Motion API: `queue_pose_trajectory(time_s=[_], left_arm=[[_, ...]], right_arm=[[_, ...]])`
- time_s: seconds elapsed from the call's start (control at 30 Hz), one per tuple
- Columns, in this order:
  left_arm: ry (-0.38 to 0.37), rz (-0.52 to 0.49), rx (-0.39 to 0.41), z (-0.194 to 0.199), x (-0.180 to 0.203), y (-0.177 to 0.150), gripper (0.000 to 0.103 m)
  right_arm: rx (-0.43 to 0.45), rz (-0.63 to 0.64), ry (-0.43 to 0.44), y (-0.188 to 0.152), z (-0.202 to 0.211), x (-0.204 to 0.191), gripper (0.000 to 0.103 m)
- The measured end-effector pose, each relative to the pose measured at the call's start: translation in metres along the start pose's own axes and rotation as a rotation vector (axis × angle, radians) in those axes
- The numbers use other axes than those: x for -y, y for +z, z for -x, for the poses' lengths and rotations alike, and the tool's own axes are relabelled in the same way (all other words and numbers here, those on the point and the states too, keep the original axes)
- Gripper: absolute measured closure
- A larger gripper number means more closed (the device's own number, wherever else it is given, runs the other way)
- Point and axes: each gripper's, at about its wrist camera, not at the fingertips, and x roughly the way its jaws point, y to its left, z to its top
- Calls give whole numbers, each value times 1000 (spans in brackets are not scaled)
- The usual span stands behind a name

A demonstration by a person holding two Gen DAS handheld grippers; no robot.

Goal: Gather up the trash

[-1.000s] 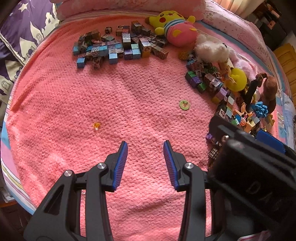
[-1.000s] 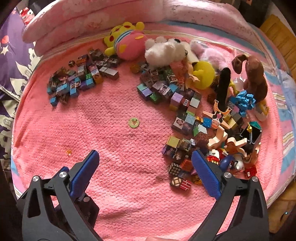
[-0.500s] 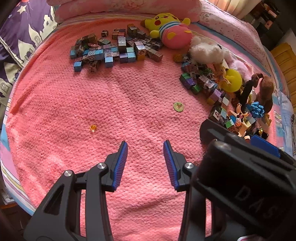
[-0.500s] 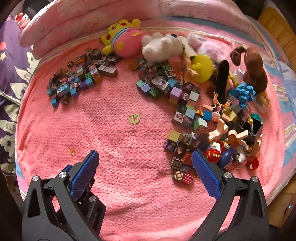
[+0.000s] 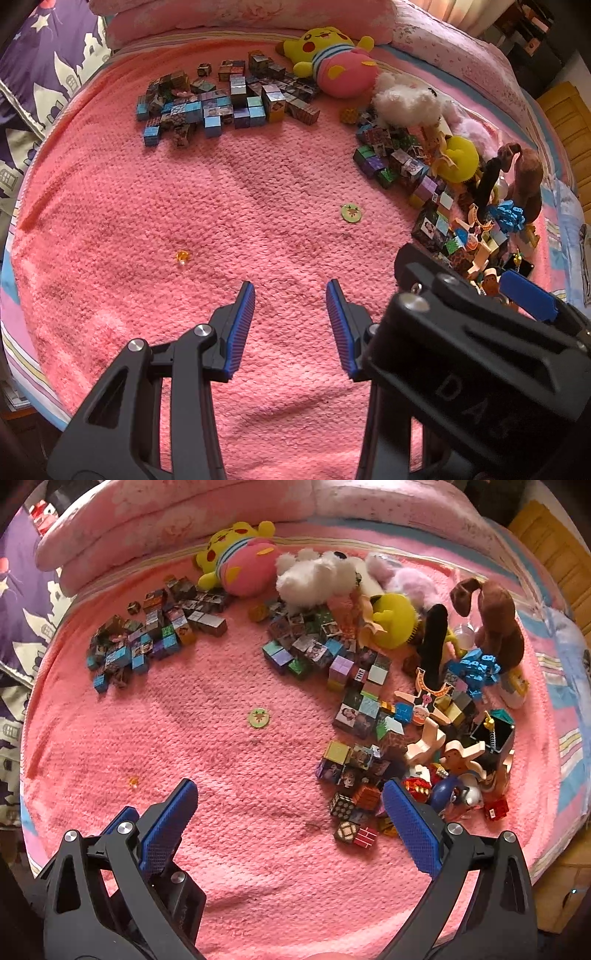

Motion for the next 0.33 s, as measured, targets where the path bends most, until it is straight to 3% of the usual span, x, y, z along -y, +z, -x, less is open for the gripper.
queue_pose_trajectory(time_s=[0.33], left_arm=[[-7,11,6,3,0,2,64]], right_arm=[[13,11,1,2,5,-1,5]])
